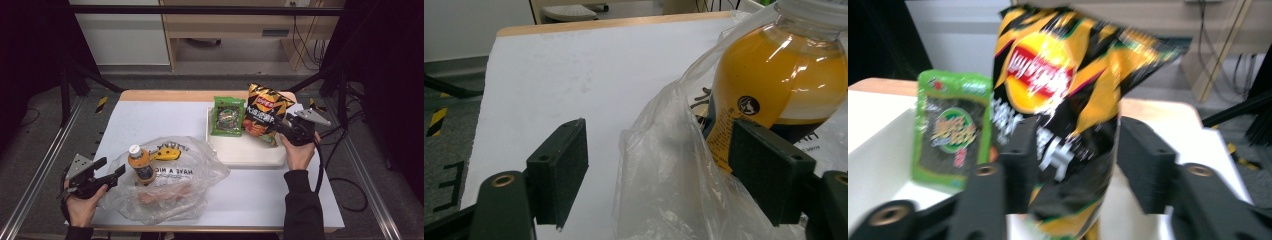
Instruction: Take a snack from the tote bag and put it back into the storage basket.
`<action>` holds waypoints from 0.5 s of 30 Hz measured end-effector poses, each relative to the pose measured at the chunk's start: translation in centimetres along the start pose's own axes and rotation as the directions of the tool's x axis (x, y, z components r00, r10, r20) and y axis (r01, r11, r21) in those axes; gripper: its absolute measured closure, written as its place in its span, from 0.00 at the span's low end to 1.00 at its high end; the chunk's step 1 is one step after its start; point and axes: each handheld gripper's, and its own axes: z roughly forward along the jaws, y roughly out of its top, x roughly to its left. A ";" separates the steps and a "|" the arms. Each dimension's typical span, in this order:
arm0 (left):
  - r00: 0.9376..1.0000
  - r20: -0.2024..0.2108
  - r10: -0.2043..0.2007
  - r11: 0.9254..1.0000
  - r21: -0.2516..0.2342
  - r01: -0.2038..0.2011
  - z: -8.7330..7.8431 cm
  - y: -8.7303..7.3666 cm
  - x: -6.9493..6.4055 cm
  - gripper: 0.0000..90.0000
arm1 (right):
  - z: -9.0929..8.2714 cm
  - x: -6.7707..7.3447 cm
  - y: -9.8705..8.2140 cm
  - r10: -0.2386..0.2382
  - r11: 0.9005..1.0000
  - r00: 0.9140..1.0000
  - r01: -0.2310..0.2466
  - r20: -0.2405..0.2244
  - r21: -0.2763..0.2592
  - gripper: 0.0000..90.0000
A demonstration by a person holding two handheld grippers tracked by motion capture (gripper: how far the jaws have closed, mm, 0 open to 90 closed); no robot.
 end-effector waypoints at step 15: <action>1.000 -0.001 0.004 1.000 0.003 -0.004 0.0 -0.1 -0.1 0.27 | 2.6 1.3 -2.2 -0.001 0.996 1.000 0.001 0.009 0.084 1.00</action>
